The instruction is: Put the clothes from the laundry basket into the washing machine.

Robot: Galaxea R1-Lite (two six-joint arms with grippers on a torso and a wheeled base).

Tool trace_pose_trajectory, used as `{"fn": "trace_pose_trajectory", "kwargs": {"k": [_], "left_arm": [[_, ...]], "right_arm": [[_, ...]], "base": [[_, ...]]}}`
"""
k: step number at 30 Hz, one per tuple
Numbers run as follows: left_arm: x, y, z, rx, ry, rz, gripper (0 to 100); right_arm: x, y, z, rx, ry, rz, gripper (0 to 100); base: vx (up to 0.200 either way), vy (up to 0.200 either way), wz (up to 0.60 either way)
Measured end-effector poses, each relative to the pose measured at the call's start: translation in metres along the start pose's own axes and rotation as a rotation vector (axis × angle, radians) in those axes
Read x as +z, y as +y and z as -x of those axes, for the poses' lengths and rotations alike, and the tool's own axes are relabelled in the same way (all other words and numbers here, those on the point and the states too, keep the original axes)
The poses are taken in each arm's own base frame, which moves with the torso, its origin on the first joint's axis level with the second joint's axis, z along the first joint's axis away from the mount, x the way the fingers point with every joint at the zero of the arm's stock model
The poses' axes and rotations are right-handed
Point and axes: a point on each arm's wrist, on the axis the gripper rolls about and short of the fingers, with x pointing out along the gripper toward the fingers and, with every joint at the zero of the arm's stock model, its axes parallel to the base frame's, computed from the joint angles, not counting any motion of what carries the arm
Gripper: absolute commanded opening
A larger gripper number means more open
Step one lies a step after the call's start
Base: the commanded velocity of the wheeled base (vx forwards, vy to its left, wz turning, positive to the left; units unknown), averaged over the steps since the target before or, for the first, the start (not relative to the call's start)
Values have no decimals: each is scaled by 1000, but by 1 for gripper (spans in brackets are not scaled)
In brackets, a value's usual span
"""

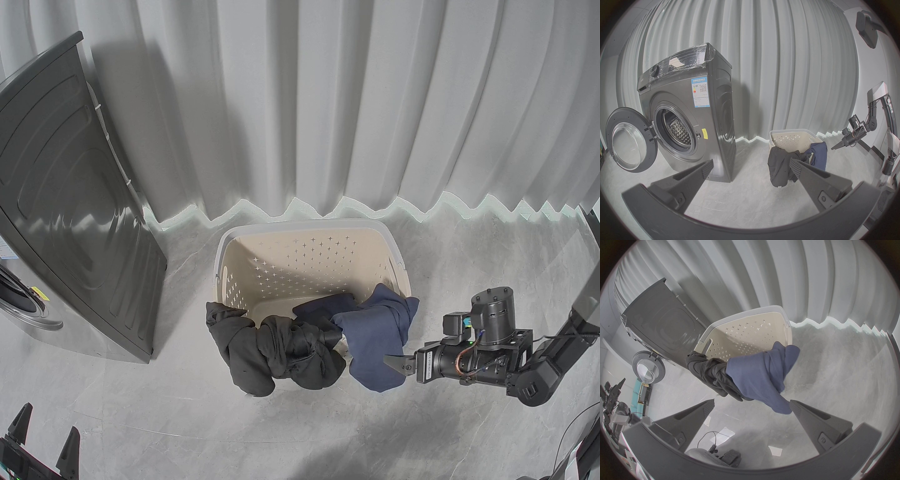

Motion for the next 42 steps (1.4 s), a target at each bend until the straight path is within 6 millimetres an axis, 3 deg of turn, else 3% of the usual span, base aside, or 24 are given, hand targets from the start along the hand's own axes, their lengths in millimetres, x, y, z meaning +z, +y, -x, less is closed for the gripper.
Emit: {"fn": "trace_pose_trajectory", "kwargs": {"k": [19,28,29,42], "left_arm": [[0,0,0,0,0,0,100],[0,0,0,0,0,0,100],[0,0,0,0,0,0,100],[0,0,0,0,0,0,100]], "right_arm": [[-2,-1,-75,6,-51,-9,100],[-6,-3,-96,14,-76,-7,100],[-6,-3,-96,15,-78,-7,0],[-9,1,-98,35,-94,-1,0]], "base": [[0,0,0],[0,0,0],[0,0,0],[0,0,0]]}}
